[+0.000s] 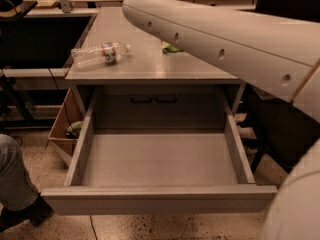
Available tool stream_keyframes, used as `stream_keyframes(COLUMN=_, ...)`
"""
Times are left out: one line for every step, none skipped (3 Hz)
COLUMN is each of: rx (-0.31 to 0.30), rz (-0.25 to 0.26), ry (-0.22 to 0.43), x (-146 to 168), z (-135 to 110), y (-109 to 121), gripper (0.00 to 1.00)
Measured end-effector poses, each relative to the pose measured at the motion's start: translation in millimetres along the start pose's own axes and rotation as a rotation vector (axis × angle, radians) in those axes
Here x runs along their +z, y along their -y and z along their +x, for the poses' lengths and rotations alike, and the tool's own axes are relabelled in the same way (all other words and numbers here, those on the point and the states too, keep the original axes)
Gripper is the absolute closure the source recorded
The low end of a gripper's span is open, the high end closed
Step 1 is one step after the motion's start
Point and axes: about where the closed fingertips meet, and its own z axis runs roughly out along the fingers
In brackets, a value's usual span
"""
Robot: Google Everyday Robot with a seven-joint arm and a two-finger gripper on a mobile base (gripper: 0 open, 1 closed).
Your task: Place orange can into top drawer
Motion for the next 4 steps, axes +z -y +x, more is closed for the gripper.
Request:
stream_keyframes(rx=-0.006, rz=-0.003, ry=0.001, x=3, z=-1, y=-1, gripper=1.0)
stream_keyframes(rx=-0.027, rz=0.004, ry=-0.002, x=-4, z=-12, y=-9, gripper=1.0)
stream_keyframes(rx=-0.023, rz=0.024, ry=-0.002, x=-39, z=-27, y=-24, gripper=1.0)
stream_keyframes(rx=-0.001, rz=0.02, ry=0.027, x=-84, z=-57, y=-52, gripper=1.0)
